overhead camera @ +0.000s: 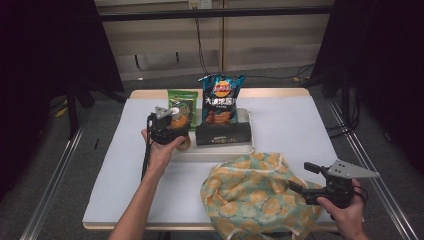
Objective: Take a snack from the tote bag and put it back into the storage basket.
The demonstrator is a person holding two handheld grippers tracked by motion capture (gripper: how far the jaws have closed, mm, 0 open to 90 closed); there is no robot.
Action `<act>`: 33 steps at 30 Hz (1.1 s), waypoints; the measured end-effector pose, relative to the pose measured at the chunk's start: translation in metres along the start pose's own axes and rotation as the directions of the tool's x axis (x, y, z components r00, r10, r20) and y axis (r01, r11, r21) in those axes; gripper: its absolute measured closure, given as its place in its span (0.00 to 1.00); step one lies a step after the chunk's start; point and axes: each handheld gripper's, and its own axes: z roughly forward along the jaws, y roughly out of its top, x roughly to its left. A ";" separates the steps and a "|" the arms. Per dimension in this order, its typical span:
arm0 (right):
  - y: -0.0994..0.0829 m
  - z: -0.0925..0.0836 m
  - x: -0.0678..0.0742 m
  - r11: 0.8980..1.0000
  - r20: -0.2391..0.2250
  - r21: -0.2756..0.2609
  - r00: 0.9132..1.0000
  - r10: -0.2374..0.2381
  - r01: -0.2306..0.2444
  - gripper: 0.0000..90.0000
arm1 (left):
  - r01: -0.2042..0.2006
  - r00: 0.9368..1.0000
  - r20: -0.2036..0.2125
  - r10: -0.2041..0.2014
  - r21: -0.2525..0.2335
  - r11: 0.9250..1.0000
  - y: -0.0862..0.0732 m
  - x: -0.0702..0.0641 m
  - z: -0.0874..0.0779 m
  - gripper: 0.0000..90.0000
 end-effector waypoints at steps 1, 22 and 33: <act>0.000 0.000 0.000 1.000 0.001 0.000 1.000 0.000 0.000 0.14 | 0.002 1.000 -0.002 -0.002 0.000 1.000 0.000 0.001 0.000 0.34; 0.000 -0.001 -0.001 1.000 -0.004 -0.005 1.000 -0.002 0.002 0.15 | -0.028 0.993 0.113 0.028 -0.002 1.000 -0.006 0.002 -0.003 0.18; 0.001 -0.001 -0.001 1.000 -0.010 -0.007 1.000 0.002 -0.003 0.13 | -0.054 0.987 0.153 0.055 -0.009 0.998 -0.005 0.013 -0.021 0.04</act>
